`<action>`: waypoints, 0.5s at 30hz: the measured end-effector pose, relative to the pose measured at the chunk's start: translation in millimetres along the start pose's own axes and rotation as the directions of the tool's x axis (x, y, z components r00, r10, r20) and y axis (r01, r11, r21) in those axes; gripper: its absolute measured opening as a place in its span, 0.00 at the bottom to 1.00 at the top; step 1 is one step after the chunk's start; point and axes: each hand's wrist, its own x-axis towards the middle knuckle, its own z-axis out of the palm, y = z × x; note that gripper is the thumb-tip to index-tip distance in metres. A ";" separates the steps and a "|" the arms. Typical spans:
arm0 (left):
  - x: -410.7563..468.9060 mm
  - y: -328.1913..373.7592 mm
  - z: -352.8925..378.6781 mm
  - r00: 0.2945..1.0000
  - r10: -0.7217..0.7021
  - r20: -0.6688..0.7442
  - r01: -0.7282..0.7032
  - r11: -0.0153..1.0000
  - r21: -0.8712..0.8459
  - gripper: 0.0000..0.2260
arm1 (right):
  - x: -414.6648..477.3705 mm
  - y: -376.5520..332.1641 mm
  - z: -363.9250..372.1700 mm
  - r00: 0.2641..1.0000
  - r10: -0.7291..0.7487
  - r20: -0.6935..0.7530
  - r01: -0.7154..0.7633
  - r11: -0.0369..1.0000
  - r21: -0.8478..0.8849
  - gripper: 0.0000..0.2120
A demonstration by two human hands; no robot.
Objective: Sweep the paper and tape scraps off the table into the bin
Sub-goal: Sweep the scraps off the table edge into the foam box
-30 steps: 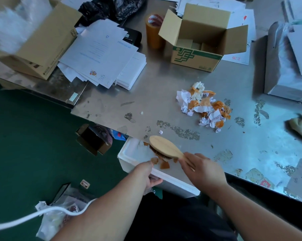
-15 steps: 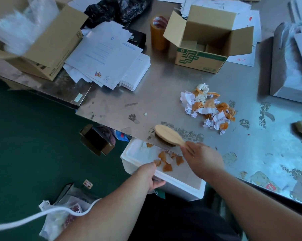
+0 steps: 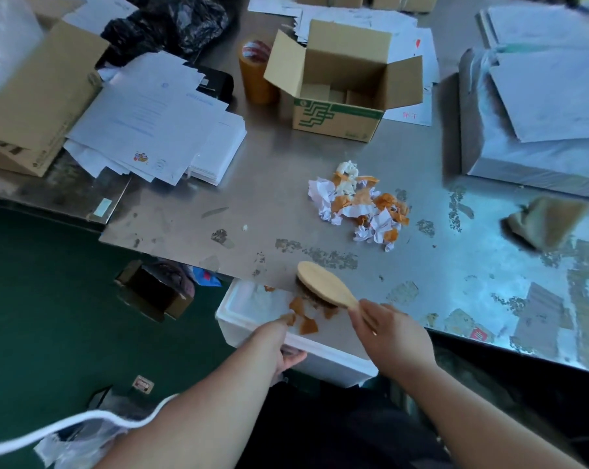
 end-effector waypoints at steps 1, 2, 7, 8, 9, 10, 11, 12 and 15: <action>0.4 -2.2 4.1 1.000 -0.003 0.001 0.003 1.000 -0.007 0.18 | 4.4 7.0 -6.7 1.000 0.020 -0.019 -0.020 1.000 0.014 0.21; 0.7 -4.4 7.5 1.000 -0.003 0.000 0.003 1.000 -0.011 0.18 | 9.7 14.5 -13.2 0.999 0.036 -0.039 -0.035 0.999 0.020 0.22; 8.5 -18.2 27.4 1.000 0.009 -0.017 -0.009 1.000 0.000 0.17 | 47.8 55.6 -46.1 0.990 0.049 -0.132 -0.052 0.998 -0.021 0.23; 11.1 -20.6 32.9 1.000 0.011 -0.018 -0.011 1.000 0.006 0.17 | 56.0 63.3 -52.1 0.988 0.040 -0.148 -0.047 0.998 -0.041 0.22; 14.0 -22.0 37.9 1.000 0.015 -0.021 -0.015 1.000 0.015 0.17 | 63.8 69.4 -57.9 0.985 0.038 -0.167 -0.048 0.997 -0.054 0.22; 16.0 -24.5 43.3 0.999 0.012 -0.033 -0.012 1.000 0.015 0.16 | 71.9 75.9 -63.1 0.983 0.038 -0.180 -0.050 0.997 -0.060 0.22; 17.8 -26.9 48.0 0.999 0.007 -0.045 -0.007 1.000 0.005 0.16 | 79.2 81.3 -67.5 0.982 0.039 -0.186 -0.051 0.997 -0.060 0.22; 19.5 -28.4 50.9 0.999 0.001 -0.050 -0.002 1.000 -0.005 0.15 | 84.8 84.3 -70.5 0.981 0.039 -0.188 -0.051 0.997 -0.061 0.22; 25.1 -34.9 62.8 0.999 0.003 -0.043 -0.005 0.999 -0.048 0.15 | 99.9 96.4 -72.8 0.987 0.001 -0.159 -0.016 0.996 -0.091 0.23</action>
